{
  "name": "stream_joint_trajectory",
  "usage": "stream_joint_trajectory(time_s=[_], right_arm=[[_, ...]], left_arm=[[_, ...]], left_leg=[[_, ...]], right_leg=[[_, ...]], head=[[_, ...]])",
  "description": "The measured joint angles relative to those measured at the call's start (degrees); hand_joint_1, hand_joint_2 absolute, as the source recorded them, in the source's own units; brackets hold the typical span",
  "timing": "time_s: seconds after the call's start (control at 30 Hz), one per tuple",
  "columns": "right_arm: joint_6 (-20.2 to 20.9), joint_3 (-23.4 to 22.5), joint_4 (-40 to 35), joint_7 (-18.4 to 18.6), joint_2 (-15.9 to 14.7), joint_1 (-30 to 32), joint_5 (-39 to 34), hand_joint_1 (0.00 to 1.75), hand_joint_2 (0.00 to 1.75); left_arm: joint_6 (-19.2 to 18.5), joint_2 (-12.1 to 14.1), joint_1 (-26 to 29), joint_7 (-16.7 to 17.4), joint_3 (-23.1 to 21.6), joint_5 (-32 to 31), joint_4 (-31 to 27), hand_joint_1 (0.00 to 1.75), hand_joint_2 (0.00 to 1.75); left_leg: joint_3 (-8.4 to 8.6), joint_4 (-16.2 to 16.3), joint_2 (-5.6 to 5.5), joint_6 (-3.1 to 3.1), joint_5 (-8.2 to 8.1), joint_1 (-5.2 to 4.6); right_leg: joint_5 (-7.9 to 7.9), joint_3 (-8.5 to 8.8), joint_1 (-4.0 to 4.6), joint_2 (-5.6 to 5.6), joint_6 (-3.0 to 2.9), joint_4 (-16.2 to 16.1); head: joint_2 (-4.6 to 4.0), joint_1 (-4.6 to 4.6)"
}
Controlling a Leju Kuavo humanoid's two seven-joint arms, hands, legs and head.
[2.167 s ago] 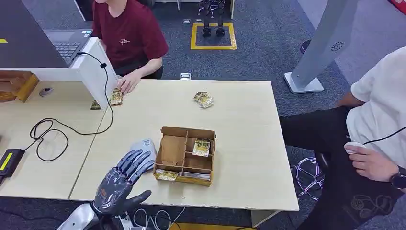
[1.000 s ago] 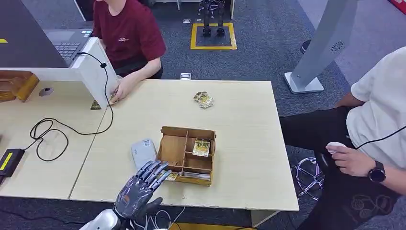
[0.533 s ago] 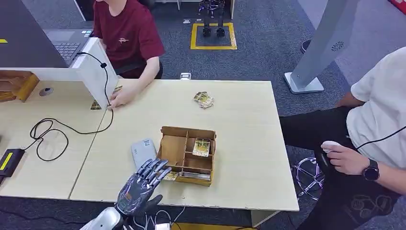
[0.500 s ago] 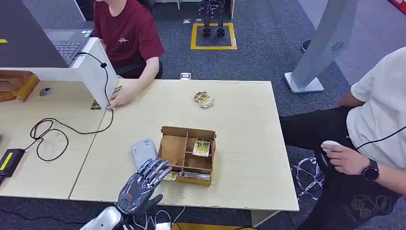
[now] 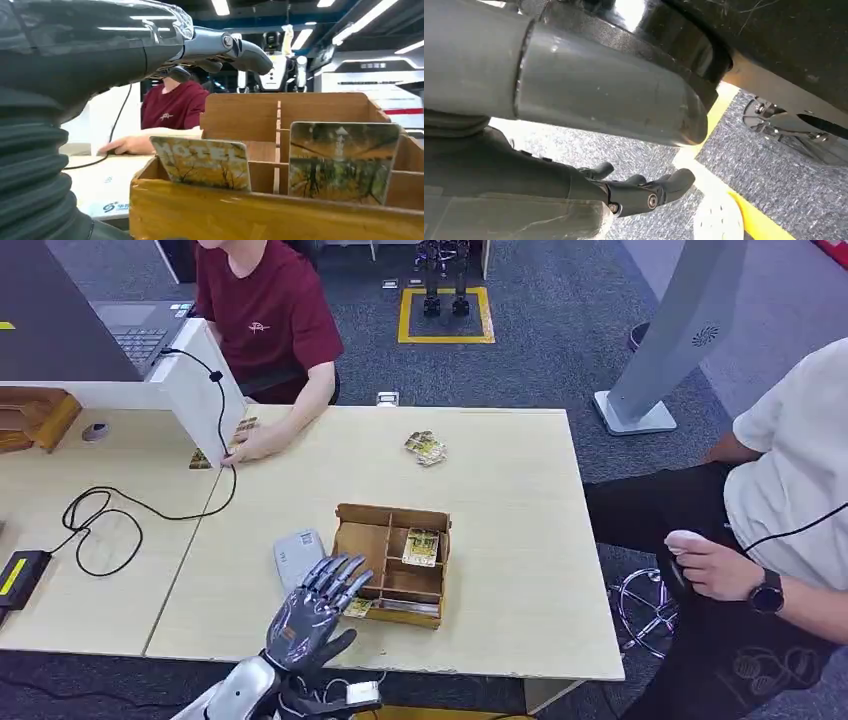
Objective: Pass the card to the sensor for recognition and then transmit it.
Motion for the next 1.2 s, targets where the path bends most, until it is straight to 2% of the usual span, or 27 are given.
stream_joint_trajectory(time_s=[0.53, 1.2], right_arm=[[0.00, 0.46, 0.00, 0.07, 0.00, 0.00, -0.46, 0.00, 0.00], [0.46, 1.33, 0.00, 0.50, -0.02, -0.12, -0.87, 0.00, 0.00]], left_arm=[[0.02, -0.94, -0.27, 0.02, 0.00, 0.61, 1.53, 0.00, 1.75], [0.07, -3.50, -1.99, 0.04, 0.00, 1.86, 3.43, 0.00, 1.75]], left_leg=[[0.00, 0.00, -0.01, 0.00, 0.00, 0.00], [-0.01, 0.00, -0.01, 0.00, 0.00, 0.00]], right_leg=[[0.00, 0.00, 0.00, 0.00, 0.00, 0.00], [0.00, 0.00, 0.00, 0.00, 0.00, 0.00]], head=[[0.00, 0.00], [0.00, 0.00]])
